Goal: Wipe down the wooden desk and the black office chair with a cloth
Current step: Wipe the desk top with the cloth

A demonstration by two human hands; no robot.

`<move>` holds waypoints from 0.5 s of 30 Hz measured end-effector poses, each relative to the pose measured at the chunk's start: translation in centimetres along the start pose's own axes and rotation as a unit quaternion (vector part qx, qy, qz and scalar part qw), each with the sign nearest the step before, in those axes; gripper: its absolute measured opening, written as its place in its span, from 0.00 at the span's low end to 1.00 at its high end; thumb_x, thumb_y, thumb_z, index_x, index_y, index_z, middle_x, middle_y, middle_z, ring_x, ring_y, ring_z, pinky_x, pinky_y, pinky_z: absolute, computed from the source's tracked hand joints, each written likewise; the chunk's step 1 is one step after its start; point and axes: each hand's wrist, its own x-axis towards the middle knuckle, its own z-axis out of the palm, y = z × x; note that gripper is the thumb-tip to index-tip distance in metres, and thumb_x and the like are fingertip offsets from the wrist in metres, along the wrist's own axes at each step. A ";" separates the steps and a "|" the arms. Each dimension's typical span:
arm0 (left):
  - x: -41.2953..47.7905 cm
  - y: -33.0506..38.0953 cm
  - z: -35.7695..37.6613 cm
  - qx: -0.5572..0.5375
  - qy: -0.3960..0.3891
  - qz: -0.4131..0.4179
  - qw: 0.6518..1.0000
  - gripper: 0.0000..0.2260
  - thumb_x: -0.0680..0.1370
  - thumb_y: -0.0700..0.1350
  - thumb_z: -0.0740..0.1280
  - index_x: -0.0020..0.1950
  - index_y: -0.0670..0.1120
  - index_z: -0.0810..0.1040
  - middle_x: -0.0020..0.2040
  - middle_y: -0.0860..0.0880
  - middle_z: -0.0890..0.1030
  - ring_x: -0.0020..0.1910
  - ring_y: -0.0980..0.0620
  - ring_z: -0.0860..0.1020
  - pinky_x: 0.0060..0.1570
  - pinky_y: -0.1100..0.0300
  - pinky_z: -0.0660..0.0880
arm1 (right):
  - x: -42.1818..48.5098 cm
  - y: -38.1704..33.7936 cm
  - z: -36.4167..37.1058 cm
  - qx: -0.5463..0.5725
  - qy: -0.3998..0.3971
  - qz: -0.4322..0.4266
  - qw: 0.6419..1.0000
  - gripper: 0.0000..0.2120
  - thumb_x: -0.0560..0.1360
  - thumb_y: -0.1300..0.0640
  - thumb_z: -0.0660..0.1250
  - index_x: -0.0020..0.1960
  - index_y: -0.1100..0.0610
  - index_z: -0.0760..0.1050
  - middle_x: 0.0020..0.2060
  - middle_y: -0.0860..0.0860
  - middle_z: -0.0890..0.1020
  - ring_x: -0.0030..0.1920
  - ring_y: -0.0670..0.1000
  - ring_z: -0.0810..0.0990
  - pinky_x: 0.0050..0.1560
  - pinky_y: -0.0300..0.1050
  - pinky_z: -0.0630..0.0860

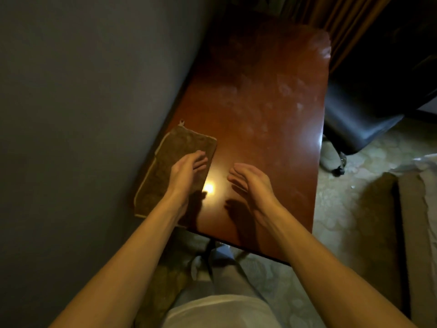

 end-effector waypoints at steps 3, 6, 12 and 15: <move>2.4 1.0 -1.1 0.007 0.025 0.010 1.000 0.10 0.84 0.53 0.64 0.60 0.52 0.81 0.61 0.50 0.84 0.62 0.53 0.81 0.69 0.53 0.73 | 2.4 -1.7 1.7 -0.033 -0.030 0.010 0.999 0.04 0.79 0.58 0.69 0.53 0.54 0.81 0.50 0.52 0.86 0.54 0.51 0.85 0.60 0.49 0.78; 4.4 1.9 -1.8 0.028 0.052 0.014 0.998 0.10 0.83 0.53 0.65 0.61 0.52 0.82 0.61 0.51 0.84 0.62 0.54 0.81 0.68 0.54 0.73 | 4.3 -3.1 3.0 -0.086 -0.045 -0.019 0.995 0.05 0.80 0.58 0.69 0.55 0.55 0.81 0.53 0.55 0.85 0.58 0.54 0.83 0.63 0.51 0.77; 6.8 0.1 -3.6 0.075 0.162 0.026 0.984 0.09 0.82 0.51 0.67 0.60 0.53 0.83 0.58 0.55 0.82 0.61 0.56 0.79 0.57 0.61 0.75 | 8.6 -4.1 4.1 -0.473 -0.114 -0.242 0.840 0.20 0.80 0.52 0.68 0.70 0.55 0.73 0.66 0.50 0.77 0.66 0.48 0.74 0.67 0.46 0.71; 7.5 -1.3 -4.6 0.081 0.196 0.007 0.977 0.12 0.81 0.53 0.69 0.64 0.53 0.81 0.62 0.52 0.81 0.63 0.53 0.78 0.60 0.57 0.76 | 10.6 -3.6 5.1 -0.607 -0.166 -0.326 0.705 0.25 0.79 0.51 0.67 0.74 0.56 0.69 0.72 0.53 0.73 0.74 0.53 0.68 0.75 0.51 0.65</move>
